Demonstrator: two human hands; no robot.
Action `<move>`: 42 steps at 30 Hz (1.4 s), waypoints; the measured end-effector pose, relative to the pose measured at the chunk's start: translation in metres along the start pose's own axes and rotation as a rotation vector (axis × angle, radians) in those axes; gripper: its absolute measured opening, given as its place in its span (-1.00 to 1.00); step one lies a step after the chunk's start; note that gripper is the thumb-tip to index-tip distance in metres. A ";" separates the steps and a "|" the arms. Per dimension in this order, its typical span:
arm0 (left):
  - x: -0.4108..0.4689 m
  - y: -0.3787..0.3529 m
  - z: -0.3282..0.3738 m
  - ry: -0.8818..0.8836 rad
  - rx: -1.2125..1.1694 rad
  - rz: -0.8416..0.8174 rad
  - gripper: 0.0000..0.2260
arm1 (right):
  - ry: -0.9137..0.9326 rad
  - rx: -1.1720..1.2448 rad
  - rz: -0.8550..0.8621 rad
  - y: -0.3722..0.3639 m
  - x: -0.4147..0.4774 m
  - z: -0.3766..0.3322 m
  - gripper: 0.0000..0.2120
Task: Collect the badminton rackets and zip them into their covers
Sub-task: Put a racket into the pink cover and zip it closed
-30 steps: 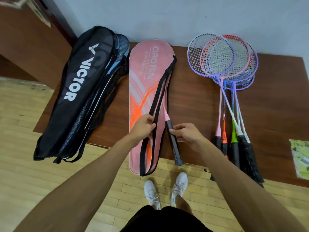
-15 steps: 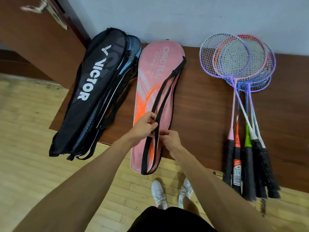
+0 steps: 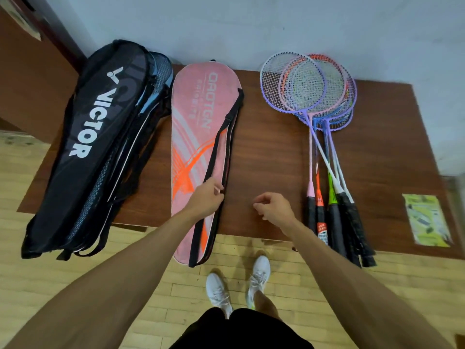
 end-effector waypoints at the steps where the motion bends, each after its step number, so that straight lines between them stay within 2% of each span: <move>1: 0.002 -0.001 0.012 -0.037 0.026 -0.005 -0.90 | 0.010 -0.030 0.003 0.010 -0.003 -0.001 -0.92; 8: 0.012 -0.031 0.106 -0.265 0.093 -0.142 -0.92 | 0.086 -0.254 0.152 0.111 -0.026 -0.016 -0.77; 14: 0.022 -0.057 0.166 -0.452 0.249 -0.167 -0.93 | 0.151 -0.427 0.273 0.184 -0.020 -0.014 -0.83; 21: 0.044 -0.082 0.190 -0.452 0.285 -0.122 -0.94 | 0.187 -0.381 0.327 0.211 0.034 0.006 -0.89; 25: 0.057 -0.088 0.194 -0.435 0.336 -0.084 -0.94 | 0.131 -0.408 0.239 0.204 0.071 0.021 -0.83; 28: 0.070 -0.086 0.180 -0.356 0.341 -0.056 -0.96 | 0.133 -0.451 0.167 0.191 0.086 0.028 -0.88; 36: 0.082 -0.068 0.152 -0.265 0.297 0.004 -0.95 | 0.348 -0.328 0.218 0.182 0.072 0.002 -0.89; 42: 0.060 -0.024 0.099 -0.191 0.308 0.130 -0.89 | 0.349 -0.213 0.258 0.156 0.048 -0.020 -0.96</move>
Point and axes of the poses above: each hand's wrist, its own x-axis towards the middle knuckle, its own y-axis out of the back of the hand, z = x × y, the point moved 10 cm from there along x, towards the middle knuckle, and after that the axes turned 4 degrees about z, right-handed, at the moved point
